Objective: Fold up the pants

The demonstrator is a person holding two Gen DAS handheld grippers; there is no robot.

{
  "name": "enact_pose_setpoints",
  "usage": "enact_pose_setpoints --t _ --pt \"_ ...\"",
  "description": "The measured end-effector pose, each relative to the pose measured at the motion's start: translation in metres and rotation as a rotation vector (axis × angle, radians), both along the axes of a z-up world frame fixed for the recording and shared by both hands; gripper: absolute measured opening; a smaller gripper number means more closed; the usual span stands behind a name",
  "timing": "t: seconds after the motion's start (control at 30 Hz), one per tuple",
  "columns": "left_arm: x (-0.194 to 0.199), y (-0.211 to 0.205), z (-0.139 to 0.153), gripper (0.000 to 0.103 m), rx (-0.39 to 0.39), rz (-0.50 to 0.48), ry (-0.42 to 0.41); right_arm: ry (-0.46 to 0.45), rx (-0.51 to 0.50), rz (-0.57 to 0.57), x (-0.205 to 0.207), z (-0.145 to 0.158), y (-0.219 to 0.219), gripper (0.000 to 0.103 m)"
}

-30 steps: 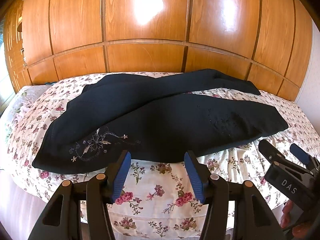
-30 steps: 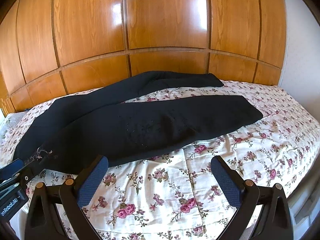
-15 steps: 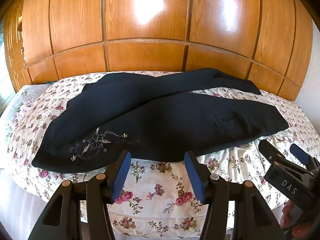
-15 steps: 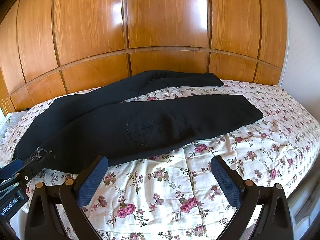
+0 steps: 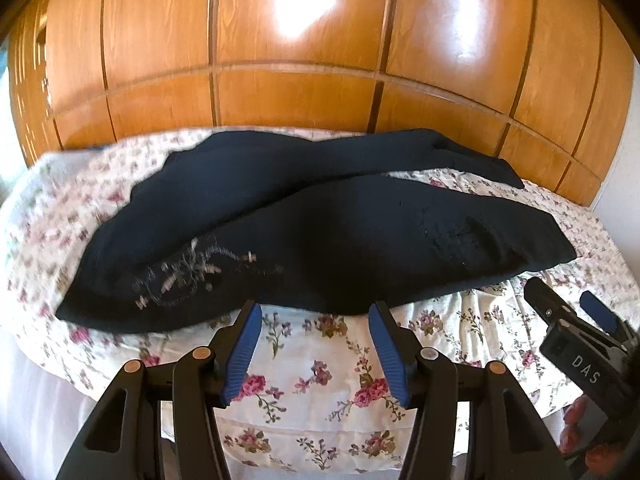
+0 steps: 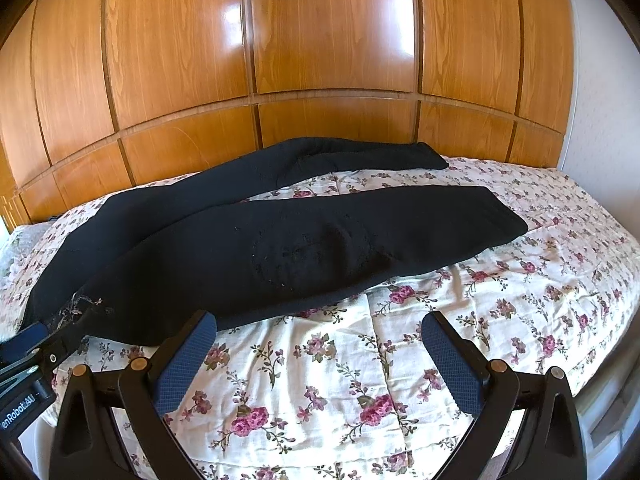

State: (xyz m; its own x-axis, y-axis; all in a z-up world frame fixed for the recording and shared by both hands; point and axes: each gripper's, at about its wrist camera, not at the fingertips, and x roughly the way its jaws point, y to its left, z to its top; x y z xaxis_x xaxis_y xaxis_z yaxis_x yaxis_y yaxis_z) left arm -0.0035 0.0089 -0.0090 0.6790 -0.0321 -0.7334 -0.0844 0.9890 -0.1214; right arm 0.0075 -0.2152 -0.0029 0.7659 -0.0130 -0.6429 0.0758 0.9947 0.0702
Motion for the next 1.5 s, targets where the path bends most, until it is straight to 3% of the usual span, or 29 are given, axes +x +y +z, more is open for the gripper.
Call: enact_pose_setpoints --t 0.17,0.3,0.6,0.83,1.0,1.17,1.27,1.33,1.4,1.47,1.5 --pt "0.007 0.023 -0.020 0.057 -0.123 0.002 0.099 -0.034 0.066 0.049 0.005 -0.002 -0.014 0.103" --pt "0.007 0.054 -0.032 0.057 -0.217 0.070 0.129 0.032 0.066 0.023 0.018 -0.014 -0.035 0.103" --pt "-0.011 0.138 -0.051 0.057 -0.331 0.322 0.072 0.088 0.250 -0.076 0.049 -0.032 -0.126 0.101" --pt "-0.025 0.176 -0.067 0.057 -0.386 0.468 0.023 0.127 0.458 -0.180 0.082 -0.056 -0.197 0.081" --pt "-0.027 0.180 -0.073 0.057 -0.399 0.454 -0.033 0.137 0.623 -0.263 0.101 -0.081 -0.231 0.072" --pt "-0.022 0.195 -0.082 0.058 -0.514 0.466 -0.097 0.091 0.699 -0.294 0.121 -0.088 -0.248 0.068" --pt "-0.021 0.199 -0.082 0.064 -0.555 0.461 -0.120 0.074 0.724 -0.306 0.133 -0.092 -0.257 0.059" --pt "-0.018 0.200 -0.082 0.080 -0.589 0.432 -0.144 0.067 0.724 -0.310 0.141 -0.094 -0.261 0.053" --pt "-0.016 0.201 -0.081 0.088 -0.612 0.402 -0.154 0.073 0.709 -0.312 0.146 -0.095 -0.262 0.045" --pt "-0.013 0.200 -0.081 0.090 -0.613 0.382 -0.144 0.083 0.691 -0.324 0.149 -0.098 -0.265 0.024" --pt "-0.014 0.201 -0.080 0.090 -0.622 0.381 -0.145 0.087 0.691 -0.327 0.150 -0.099 -0.267 0.019"
